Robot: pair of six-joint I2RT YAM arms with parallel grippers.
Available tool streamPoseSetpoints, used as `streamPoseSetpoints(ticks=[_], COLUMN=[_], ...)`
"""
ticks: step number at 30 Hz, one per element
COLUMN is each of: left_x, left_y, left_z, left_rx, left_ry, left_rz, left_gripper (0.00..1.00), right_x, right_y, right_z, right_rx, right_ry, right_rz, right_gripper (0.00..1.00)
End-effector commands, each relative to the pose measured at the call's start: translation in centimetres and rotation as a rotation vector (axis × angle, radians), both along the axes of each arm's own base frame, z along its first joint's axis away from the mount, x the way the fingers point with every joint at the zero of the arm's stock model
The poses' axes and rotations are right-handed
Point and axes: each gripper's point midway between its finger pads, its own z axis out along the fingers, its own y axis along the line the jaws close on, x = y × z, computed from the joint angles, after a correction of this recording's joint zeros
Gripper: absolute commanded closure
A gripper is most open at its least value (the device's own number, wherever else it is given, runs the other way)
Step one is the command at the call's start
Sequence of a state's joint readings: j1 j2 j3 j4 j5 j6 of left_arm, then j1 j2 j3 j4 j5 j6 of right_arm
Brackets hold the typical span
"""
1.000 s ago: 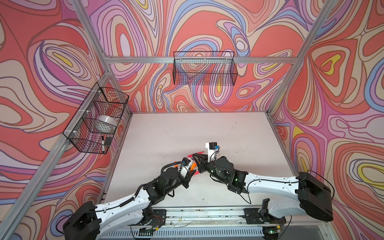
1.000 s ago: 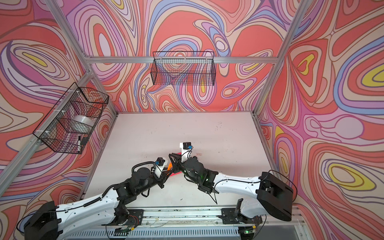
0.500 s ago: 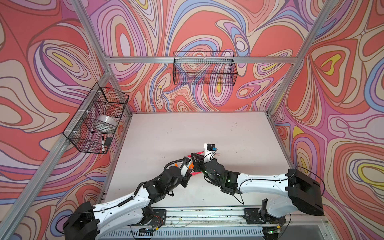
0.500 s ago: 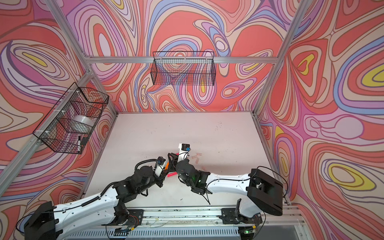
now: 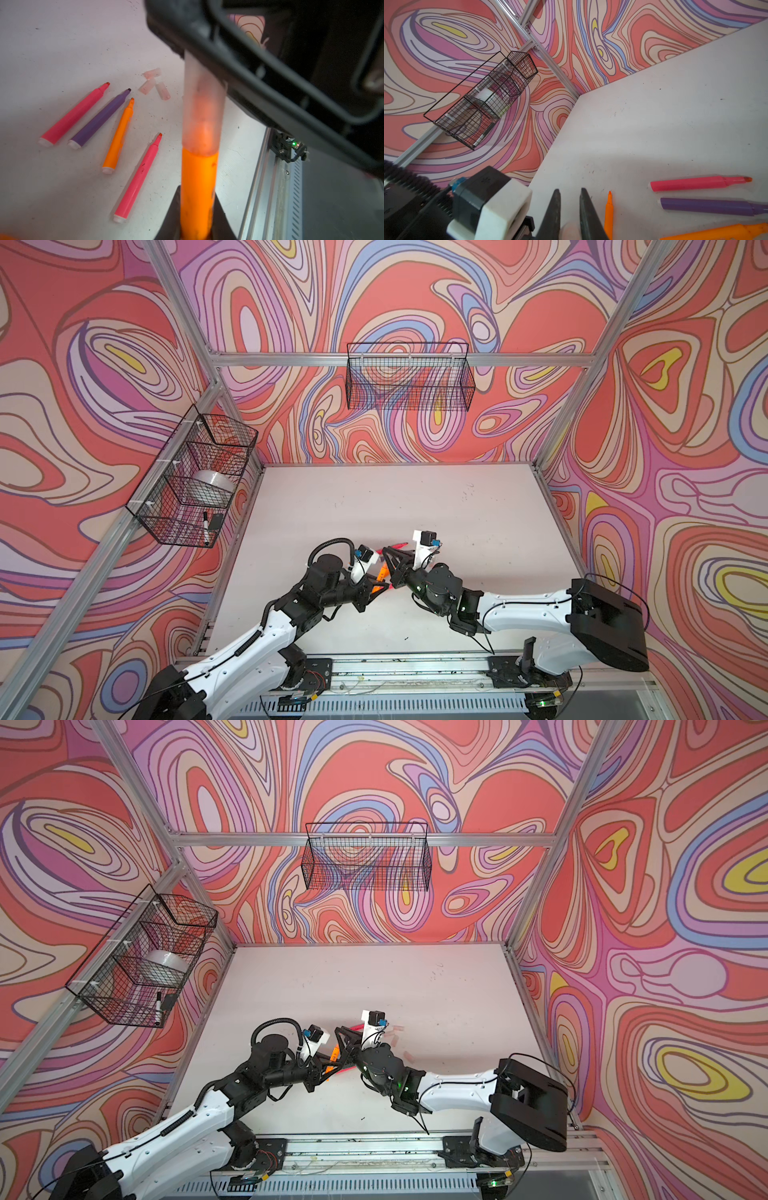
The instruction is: Insert the pens into the pen caps
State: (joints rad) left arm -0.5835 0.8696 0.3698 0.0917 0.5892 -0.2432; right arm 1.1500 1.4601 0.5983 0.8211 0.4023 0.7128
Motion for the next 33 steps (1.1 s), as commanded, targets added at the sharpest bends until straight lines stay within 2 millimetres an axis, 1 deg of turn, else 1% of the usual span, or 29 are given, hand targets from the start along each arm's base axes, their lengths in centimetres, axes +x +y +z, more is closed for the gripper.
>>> streamPoseSetpoints(ticks=[1,2,6,8,13,17,19,23,24,26,28,30,33], left_x=[6.1,6.1,5.8,5.9,7.0,7.2,7.2,7.2,7.1,7.1,7.0,7.2,7.9], left_y=[1.9,2.0,2.1,2.2,3.5,3.9,4.0,4.2,4.2,4.4,4.6,5.3,7.5], left_z=[10.0,10.0,9.9,9.9,9.3,8.8,8.4,7.1,6.7,5.7,4.7,3.4,1.3], left_rx=[-0.247,-0.245,-0.25,-0.244,-0.187,-0.157,-0.143,-0.118,-0.112,-0.099,-0.087,-0.064,0.008], left_ry=[-0.212,-0.216,-0.227,-0.231,-0.248,-0.254,-0.248,-0.225,-0.215,-0.188,-0.161,-0.131,-0.076], left_rz=[0.257,0.26,0.253,0.26,0.348,0.373,0.378,0.387,0.386,0.394,0.406,0.451,0.591], left_gripper=[1.0,1.0,1.0,1.0,1.0,1.0,1.0,1.0,1.0,1.0,1.0,1.0,1.0], right_x=[-7.3,-7.4,-8.5,-8.7,-8.1,-7.5,-7.0,-5.2,-4.7,-3.8,-3.3,-2.8,-2.2], right_y=[2.5,2.4,2.1,1.9,2.7,2.7,2.5,1.6,1.3,1.0,0.6,0.1,-0.9], right_z=[-5.7,-5.8,-4.5,-4.1,-4.9,-5.1,-4.8,-3.7,-3.1,-1.5,0.1,1.7,3.0], right_rx=[-0.156,-0.159,-0.088,-0.071,-0.125,-0.138,-0.15,-0.206,-0.226,-0.249,-0.26,-0.262,-0.28], right_ry=[0.051,0.045,-0.025,-0.04,0.003,0.013,0.007,-0.009,-0.024,-0.055,-0.091,-0.124,-0.162], right_rz=[0.353,0.358,0.413,0.422,0.399,0.367,0.333,0.22,0.192,0.142,0.112,0.084,0.03], right_gripper=[1.0,1.0,1.0,1.0,1.0,1.0,0.93,0.71,0.61,0.46,0.35,0.28,0.26])
